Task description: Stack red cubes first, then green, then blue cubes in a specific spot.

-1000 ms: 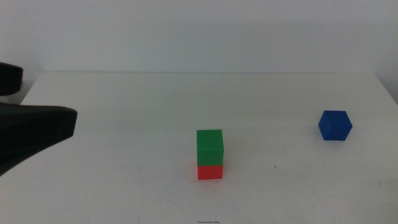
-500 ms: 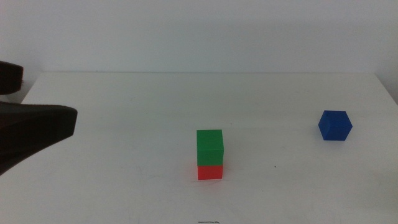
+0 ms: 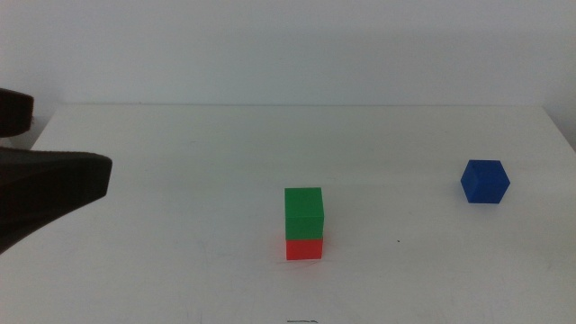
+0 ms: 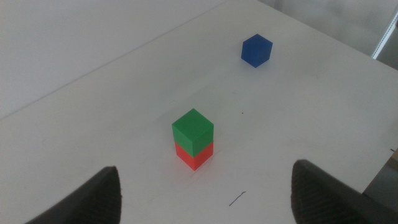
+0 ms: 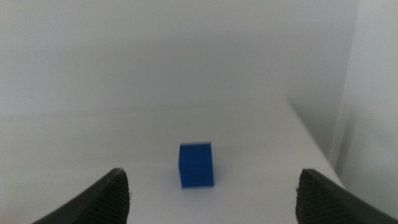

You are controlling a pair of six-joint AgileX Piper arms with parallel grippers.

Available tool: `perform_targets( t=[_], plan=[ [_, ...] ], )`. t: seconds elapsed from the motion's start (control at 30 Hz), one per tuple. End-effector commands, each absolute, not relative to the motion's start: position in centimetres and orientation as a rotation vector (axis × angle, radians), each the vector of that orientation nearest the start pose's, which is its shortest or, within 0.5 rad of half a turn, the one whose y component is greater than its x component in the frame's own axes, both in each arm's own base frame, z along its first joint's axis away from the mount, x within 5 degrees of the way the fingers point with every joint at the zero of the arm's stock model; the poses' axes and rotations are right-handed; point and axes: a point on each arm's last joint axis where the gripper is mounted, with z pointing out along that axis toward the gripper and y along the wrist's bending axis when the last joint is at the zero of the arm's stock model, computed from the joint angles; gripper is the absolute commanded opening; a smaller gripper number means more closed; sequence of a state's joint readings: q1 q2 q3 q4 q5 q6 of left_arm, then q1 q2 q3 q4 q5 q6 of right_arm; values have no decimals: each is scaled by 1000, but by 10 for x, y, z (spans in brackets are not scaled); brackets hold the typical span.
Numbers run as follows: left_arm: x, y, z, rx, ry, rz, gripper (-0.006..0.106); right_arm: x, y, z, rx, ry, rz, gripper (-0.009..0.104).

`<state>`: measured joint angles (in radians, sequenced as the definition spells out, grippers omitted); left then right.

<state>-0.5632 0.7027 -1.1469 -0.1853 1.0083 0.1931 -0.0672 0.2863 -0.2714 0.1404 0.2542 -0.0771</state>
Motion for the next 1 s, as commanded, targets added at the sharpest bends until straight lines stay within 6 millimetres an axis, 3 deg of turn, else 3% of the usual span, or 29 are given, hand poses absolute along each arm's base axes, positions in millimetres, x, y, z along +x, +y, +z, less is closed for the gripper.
perform_targets(
  t=[0.0,0.13,0.23,0.43,0.63,0.83,0.97],
  plan=[
    [74,-64,452,716,1842,-484,94,99,-3,307,74,1808,26,82],
    [74,-64,452,716,1842,-484,94,135,-4,346,64,1922,41,82],
    [74,-64,452,716,1842,-484,94,161,-6,360,74,1924,42,82],
    [74,-64,452,716,1842,-484,94,198,-9,342,87,2047,48,82],
    [74,-64,452,716,1842,-484,94,213,-9,326,94,2144,57,82],
    [74,-64,452,716,1842,-484,94,233,-8,337,27,2229,52,82],
    [74,-64,452,716,1842,-484,94,261,2,341,-50,2335,87,82]
  ],
)
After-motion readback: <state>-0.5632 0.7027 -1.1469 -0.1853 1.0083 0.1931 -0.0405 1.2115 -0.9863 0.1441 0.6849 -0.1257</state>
